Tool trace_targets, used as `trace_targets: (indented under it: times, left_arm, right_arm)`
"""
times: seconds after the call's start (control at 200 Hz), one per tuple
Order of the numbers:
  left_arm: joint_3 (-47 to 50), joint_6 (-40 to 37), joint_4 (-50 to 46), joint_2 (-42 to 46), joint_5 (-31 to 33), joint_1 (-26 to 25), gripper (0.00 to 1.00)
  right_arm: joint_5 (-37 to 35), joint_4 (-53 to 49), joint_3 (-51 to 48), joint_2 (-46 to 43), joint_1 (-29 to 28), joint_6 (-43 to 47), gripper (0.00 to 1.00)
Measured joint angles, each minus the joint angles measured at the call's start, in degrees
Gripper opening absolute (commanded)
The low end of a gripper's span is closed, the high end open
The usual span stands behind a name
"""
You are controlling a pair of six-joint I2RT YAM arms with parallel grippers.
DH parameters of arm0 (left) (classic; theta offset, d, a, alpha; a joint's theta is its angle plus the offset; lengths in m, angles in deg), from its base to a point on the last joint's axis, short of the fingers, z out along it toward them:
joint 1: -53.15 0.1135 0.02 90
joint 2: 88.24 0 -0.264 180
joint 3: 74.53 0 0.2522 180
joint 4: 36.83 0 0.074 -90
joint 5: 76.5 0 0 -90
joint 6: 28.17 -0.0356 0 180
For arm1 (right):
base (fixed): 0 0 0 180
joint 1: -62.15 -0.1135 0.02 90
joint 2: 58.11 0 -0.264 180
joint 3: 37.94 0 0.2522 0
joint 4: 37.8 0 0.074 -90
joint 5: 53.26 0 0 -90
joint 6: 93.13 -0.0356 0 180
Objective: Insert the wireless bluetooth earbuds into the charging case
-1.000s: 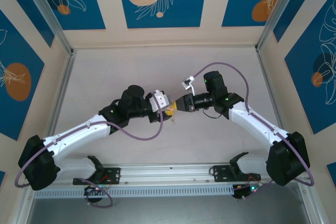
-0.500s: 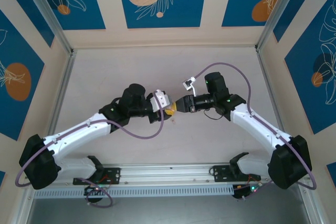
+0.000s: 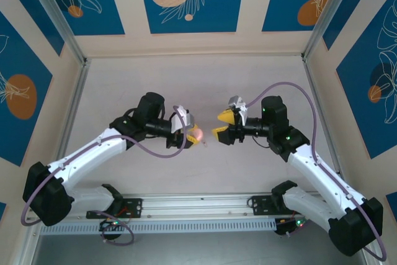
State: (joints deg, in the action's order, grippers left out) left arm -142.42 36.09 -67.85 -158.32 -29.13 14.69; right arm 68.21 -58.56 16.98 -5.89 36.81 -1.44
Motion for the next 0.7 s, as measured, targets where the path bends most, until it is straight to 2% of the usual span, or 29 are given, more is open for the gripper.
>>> trace_targets:
  times: [0.1, 0.265, 0.36, 0.525, 0.7]
  left_arm:
    - [-2.1, -2.3, -2.8, -1.1, -2.8, 0.3, 0.40]
    - [-4.7, -5.2, -6.3, -3.8, -6.5, 0.3, 0.39]
    - [-5.9, -6.8, -8.2, -5.2, -7.7, 0.3, 0.39]
    - [-8.7, -9.6, -11.9, -7.3, -9.2, 0.3, 0.39]
    - [-11.4, -11.5, -14.7, -9.9, -10.5, 0.4, 0.38]
  right_arm:
    - [1.1, -0.3, -0.6, 0.1, 0.2, 11.5, 0.65]
    - [2.3, -5.6, 1.6, 1.6, 0.0, 35.0, 0.59]
    - [0.5, -10.0, 5.2, 4.3, -1.6, 46.4, 0.56]
    - [-5.6, -11.6, 5.9, 5.0, -7.0, 59.8, 0.54]
    - [-10.0, -10.0, 4.3, 5.0, -10.1, 67.7, 0.54]
